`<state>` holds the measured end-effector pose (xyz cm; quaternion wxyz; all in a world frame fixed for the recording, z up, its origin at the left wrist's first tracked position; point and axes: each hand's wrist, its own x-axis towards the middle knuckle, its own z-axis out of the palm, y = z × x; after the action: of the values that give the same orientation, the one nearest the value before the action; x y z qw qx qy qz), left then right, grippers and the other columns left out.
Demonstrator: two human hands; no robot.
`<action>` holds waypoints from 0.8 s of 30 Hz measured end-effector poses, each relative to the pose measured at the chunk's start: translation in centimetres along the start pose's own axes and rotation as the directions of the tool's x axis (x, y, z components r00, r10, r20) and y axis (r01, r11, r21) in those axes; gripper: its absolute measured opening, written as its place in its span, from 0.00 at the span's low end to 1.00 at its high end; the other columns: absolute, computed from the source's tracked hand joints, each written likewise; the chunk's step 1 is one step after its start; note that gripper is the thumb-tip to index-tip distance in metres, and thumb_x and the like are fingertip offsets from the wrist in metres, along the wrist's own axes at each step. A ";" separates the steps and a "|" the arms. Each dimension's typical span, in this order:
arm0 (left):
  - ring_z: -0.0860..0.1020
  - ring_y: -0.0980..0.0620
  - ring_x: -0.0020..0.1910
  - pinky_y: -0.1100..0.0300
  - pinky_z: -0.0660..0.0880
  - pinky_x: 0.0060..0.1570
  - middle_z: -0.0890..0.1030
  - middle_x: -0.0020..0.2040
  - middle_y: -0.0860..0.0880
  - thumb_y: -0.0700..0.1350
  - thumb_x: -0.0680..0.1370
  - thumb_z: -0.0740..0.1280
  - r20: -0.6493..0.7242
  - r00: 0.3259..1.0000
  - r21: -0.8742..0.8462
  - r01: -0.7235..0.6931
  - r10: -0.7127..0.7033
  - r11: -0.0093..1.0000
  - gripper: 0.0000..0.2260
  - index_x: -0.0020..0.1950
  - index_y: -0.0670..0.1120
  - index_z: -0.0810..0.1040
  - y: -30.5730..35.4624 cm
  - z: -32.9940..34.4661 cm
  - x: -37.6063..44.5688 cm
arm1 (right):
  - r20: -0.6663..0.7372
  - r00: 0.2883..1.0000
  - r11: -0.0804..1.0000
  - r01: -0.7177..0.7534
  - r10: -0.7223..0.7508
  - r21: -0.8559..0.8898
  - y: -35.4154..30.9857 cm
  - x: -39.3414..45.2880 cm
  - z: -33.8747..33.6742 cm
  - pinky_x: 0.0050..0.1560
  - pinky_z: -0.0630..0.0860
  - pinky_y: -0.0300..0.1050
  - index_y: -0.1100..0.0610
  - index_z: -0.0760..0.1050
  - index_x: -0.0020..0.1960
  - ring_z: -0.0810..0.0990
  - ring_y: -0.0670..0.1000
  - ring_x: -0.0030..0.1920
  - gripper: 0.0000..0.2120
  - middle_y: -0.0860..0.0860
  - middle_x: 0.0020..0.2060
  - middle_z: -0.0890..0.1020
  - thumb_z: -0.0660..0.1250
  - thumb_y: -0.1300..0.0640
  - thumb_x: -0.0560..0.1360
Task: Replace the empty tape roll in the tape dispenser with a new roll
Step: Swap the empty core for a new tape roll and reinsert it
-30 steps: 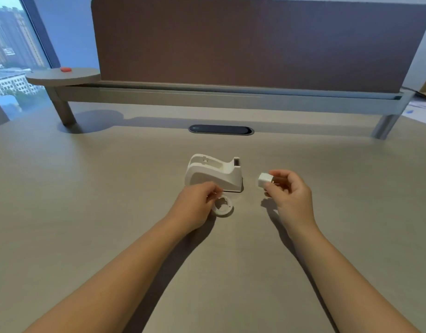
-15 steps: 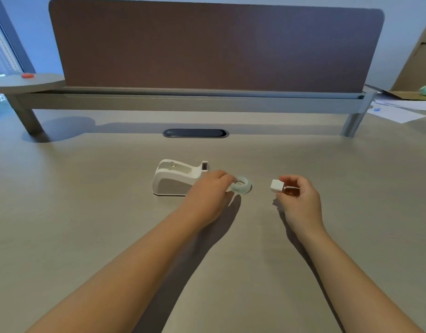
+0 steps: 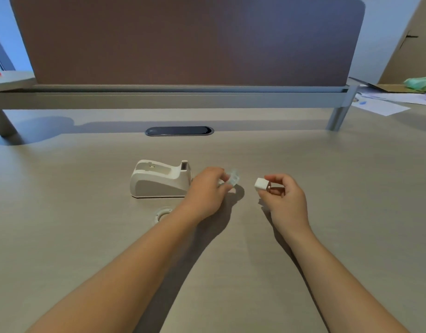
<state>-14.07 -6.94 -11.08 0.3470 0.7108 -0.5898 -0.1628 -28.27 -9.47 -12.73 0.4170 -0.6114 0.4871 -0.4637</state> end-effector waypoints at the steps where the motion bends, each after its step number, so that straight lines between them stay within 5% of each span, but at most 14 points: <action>1: 0.74 0.46 0.54 0.59 0.71 0.52 0.77 0.54 0.43 0.41 0.75 0.61 0.002 0.998 -0.217 0.068 -0.069 0.974 0.07 0.49 0.39 0.75 0.3 -0.5 -0.8 | 0.005 1.000 0.999 0.011 -0.011 0.048 -0.4 -0.3 0.2 0.46 0.78 0.57 0.42 0.72 0.38 0.79 0.51 0.42 0.10 0.48 0.39 0.79 0.68 0.56 0.69; 4: 0.75 0.54 0.40 0.66 0.73 0.42 0.75 0.40 0.48 0.40 0.76 0.59 0.145 0.971 -0.698 0.235 -0.188 0.676 0.04 0.45 0.42 0.73 0.5 -2.4 -3.2 | 0.061 0.996 0.979 0.058 -0.071 0.196 -2.1 -1.5 1.5 0.40 0.75 0.48 0.46 0.73 0.39 0.76 0.47 0.37 0.10 0.47 0.35 0.77 0.67 0.61 0.70; 9: 0.76 0.50 0.47 0.59 0.73 0.50 0.77 0.46 0.44 0.41 0.78 0.55 0.193 0.961 -0.887 0.257 -0.196 0.384 0.09 0.47 0.40 0.73 -1.1 -5.2 -5.2 | 0.154 0.969 0.961 0.155 -0.194 0.230 -4.8 -3.7 4.7 0.43 0.76 0.34 0.49 0.73 0.48 0.76 0.40 0.38 0.09 0.43 0.37 0.76 0.68 0.59 0.70; 12: 0.76 0.50 0.51 0.61 0.75 0.52 0.78 0.51 0.43 0.42 0.78 0.53 0.188 0.965 -0.891 0.245 -0.181 0.381 0.12 0.54 0.38 0.72 -2.1 -6.1 -5.9 | 0.187 0.957 0.966 0.192 -0.224 0.175 -5.3 -4.4 6.6 0.43 0.76 0.33 0.51 0.74 0.47 0.77 0.42 0.40 0.08 0.46 0.40 0.77 0.68 0.57 0.69; 15: 0.77 0.51 0.50 0.62 0.75 0.52 0.78 0.49 0.45 0.42 0.79 0.52 0.167 0.972 -0.890 0.222 -0.167 0.399 0.12 0.52 0.40 0.72 -2.7 -6.9 -6.3 | 0.192 0.953 0.967 0.208 -0.233 0.146 -5.4 -4.4 8.0 0.46 0.77 0.42 0.54 0.76 0.50 0.77 0.48 0.43 0.09 0.52 0.44 0.79 0.67 0.58 0.70; 20: 0.77 0.51 0.48 0.63 0.76 0.49 0.78 0.47 0.45 0.41 0.79 0.52 0.127 0.979 -0.890 0.184 -0.161 0.417 0.10 0.47 0.41 0.72 -3.3 -7.7 -6.2 | 0.187 0.909 0.925 0.379 -0.372 0.001 -5.9 -3.7 9.5 0.42 0.72 0.26 0.59 0.76 0.52 0.75 0.43 0.41 0.11 0.50 0.44 0.78 0.66 0.60 0.71; 24: 0.80 0.54 0.43 0.66 0.78 0.45 0.79 0.44 0.44 0.40 0.78 0.53 0.075 0.990 -0.897 0.118 -0.115 0.425 0.09 0.45 0.40 0.72 -3.6 -8.1 -6.1 | 0.192 0.878 0.885 0.460 -0.439 -0.080 -6.4 -3.8 10.2 0.41 0.70 0.25 0.60 0.76 0.50 0.74 0.44 0.38 0.08 0.50 0.42 0.76 0.66 0.60 0.71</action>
<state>-7.77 1.50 -8.87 0.6589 0.4560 -0.3625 -0.4758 -17.41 -3.99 -9.41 0.2992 -0.7693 0.3223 -0.4635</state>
